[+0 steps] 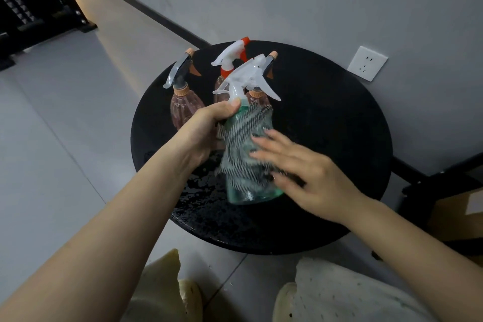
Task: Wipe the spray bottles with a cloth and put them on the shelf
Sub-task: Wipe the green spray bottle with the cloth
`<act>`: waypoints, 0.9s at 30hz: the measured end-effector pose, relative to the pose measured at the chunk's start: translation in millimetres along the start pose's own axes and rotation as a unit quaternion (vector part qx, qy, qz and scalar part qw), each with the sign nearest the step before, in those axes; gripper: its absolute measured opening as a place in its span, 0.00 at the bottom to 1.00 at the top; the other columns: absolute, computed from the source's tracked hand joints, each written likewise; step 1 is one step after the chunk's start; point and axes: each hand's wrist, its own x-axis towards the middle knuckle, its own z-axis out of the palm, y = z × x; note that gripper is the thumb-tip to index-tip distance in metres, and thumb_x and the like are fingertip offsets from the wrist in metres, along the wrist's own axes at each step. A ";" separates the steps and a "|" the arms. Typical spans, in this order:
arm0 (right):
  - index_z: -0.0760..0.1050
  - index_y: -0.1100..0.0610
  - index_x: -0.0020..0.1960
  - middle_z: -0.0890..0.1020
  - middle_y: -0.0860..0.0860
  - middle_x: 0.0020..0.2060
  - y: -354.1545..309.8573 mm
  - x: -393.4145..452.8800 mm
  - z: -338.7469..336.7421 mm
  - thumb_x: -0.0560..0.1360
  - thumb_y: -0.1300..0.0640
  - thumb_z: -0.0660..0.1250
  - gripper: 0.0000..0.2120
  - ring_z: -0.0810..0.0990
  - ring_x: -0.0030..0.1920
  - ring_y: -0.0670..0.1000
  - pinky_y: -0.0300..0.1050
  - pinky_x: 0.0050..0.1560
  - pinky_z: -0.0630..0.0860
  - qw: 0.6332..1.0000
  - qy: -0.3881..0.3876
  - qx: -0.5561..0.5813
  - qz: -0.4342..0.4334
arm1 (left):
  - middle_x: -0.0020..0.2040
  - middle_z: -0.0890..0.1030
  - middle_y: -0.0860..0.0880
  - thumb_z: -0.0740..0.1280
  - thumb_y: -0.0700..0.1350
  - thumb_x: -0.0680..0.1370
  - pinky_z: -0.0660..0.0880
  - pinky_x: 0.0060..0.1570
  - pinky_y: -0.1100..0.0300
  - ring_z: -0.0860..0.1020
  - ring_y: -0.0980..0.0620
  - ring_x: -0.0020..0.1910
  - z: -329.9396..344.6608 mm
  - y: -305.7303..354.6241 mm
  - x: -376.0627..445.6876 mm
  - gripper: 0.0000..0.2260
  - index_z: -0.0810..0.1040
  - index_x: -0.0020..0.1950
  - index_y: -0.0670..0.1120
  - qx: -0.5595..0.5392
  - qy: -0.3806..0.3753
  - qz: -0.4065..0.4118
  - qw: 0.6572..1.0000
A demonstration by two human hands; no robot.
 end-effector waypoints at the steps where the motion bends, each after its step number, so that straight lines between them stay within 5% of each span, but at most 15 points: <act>1: 0.69 0.55 0.68 0.68 0.47 0.69 1.2 7.3 -0.1 0.78 0.55 0.59 0.19 0.61 0.73 0.47 0.41 0.72 0.59 0.999 0.008 0.015 0.030 | 0.48 0.79 0.45 0.63 0.46 0.75 0.74 0.48 0.55 0.76 0.46 0.46 2.2 -0.8 -0.3 0.08 0.78 0.49 0.46 0.000 -0.008 -0.002 1.000; 6: 0.65 0.50 0.70 0.68 0.45 0.70 5.0 35.7 -0.9 0.79 0.54 0.59 0.20 0.62 0.71 0.40 0.42 0.71 0.61 0.984 0.069 0.081 0.143 | 0.32 0.82 0.52 0.59 0.37 0.76 0.78 0.39 0.58 0.79 0.54 0.33 6.6 -3.6 0.5 0.18 0.82 0.30 0.47 -0.034 -0.007 0.006 0.999; 11: 0.63 0.50 0.70 0.65 0.44 0.71 -4.8 22.2 1.9 0.79 0.53 0.58 0.20 0.59 0.73 0.42 0.39 0.72 0.58 0.990 0.044 0.080 0.109 | 0.26 0.79 0.52 0.56 0.37 0.79 0.75 0.33 0.67 0.77 0.54 0.32 9.0 6.7 -1.8 0.15 0.77 0.35 0.44 -0.023 0.000 0.011 1.000; 14: 0.65 0.55 0.70 0.64 0.48 0.71 -9.9 1.5 1.6 0.79 0.55 0.58 0.20 0.57 0.74 0.47 0.41 0.73 0.57 0.998 0.003 0.045 0.048 | 0.37 0.81 0.51 0.60 0.44 0.78 0.76 0.37 0.61 0.78 0.53 0.37 2.5 6.4 -2.5 0.08 0.78 0.44 0.46 -0.050 0.009 0.012 0.999; 20: 0.67 0.58 0.68 0.68 0.52 0.70 -4.5 -11.5 -0.8 0.78 0.53 0.62 0.21 0.60 0.74 0.52 0.48 0.71 0.62 0.998 -0.037 -0.034 -0.045 | 0.46 0.80 0.50 0.61 0.49 0.78 0.75 0.42 0.58 0.77 0.51 0.43 2.3 1.1 -0.8 0.09 0.79 0.51 0.47 -0.006 0.024 0.011 1.000; 25: 0.65 0.53 0.70 0.65 0.46 0.71 0.7 12.9 -2.8 0.77 0.49 0.60 0.22 0.58 0.74 0.46 0.43 0.72 0.58 0.998 -0.008 0.015 0.060 | 0.51 0.80 0.43 0.58 0.44 0.79 0.74 0.55 0.51 0.77 0.45 0.49 8.8 -0.6 -0.6 0.15 0.75 0.61 0.39 -0.014 0.000 -0.018 1.000; 27: 0.64 0.49 0.70 0.64 0.43 0.70 1.9 24.9 -3.3 0.77 0.48 0.59 0.22 0.59 0.73 0.42 0.41 0.72 0.57 0.992 0.015 0.056 0.110 | 0.45 0.82 0.45 0.58 0.42 0.79 0.77 0.50 0.55 0.80 0.48 0.43 9.3 -2.3 1.0 0.13 0.79 0.54 0.39 -0.018 -0.005 -0.011 1.000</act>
